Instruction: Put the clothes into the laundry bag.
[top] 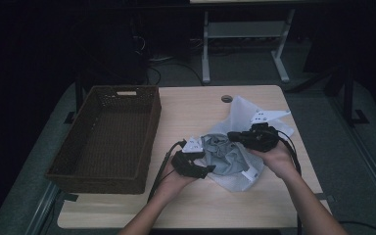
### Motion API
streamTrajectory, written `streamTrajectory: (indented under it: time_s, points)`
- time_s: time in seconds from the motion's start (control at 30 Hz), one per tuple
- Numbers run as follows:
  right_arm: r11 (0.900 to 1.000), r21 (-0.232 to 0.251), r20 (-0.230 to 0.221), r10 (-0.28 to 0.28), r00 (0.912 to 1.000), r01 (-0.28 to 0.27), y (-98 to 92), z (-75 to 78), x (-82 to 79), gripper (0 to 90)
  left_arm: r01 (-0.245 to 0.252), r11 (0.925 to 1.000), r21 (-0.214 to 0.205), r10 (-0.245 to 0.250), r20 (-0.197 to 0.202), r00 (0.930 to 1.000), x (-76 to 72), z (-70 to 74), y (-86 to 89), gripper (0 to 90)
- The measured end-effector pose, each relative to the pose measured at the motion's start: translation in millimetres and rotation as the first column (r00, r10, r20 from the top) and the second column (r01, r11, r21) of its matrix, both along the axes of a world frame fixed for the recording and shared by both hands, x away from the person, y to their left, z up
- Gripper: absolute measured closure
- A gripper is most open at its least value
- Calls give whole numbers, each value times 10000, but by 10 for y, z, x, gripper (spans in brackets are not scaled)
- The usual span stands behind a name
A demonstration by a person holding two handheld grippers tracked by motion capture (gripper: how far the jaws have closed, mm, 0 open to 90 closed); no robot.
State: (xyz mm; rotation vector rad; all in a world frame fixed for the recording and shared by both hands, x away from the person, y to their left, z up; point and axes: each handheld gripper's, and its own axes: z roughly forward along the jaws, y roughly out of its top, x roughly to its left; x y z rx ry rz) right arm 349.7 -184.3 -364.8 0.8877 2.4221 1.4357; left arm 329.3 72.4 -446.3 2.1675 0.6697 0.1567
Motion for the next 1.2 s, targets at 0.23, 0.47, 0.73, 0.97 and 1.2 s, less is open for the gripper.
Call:
streamTrajectory:
  time_s: [0.23, 0.47, 0.73, 0.97, 1.2]
  points:
    - [10000, -22, -63, 29, 10000, -29, -8, -25, 6, 886, 235, 9984, 507, -226, -194, 9996, 39, -132, -81, 344]
    - [10000, -9, -87, 9, 10000, -9, -14, -24, 4, 886, 257, 9943, 1032, -253, -57, 9997, 60, -234, -203, 414]
    - [10000, -11, -72, 24, 10000, -24, -9, -22, 2, 885, 100, 9937, 1120, -143, 383, 9992, 73, -199, -246, 799]
    - [10000, -1, -48, 47, 10000, -47, -18, -17, 3, 886, 115, 9999, -6, -114, 497, 9987, 39, -15, -213, 868]
    - [10000, 33, -23, 77, 10000, -77, -6, -1, 3, 886, 252, 9978, -617, -175, 1233, 9922, 62, 252, -288, 869]
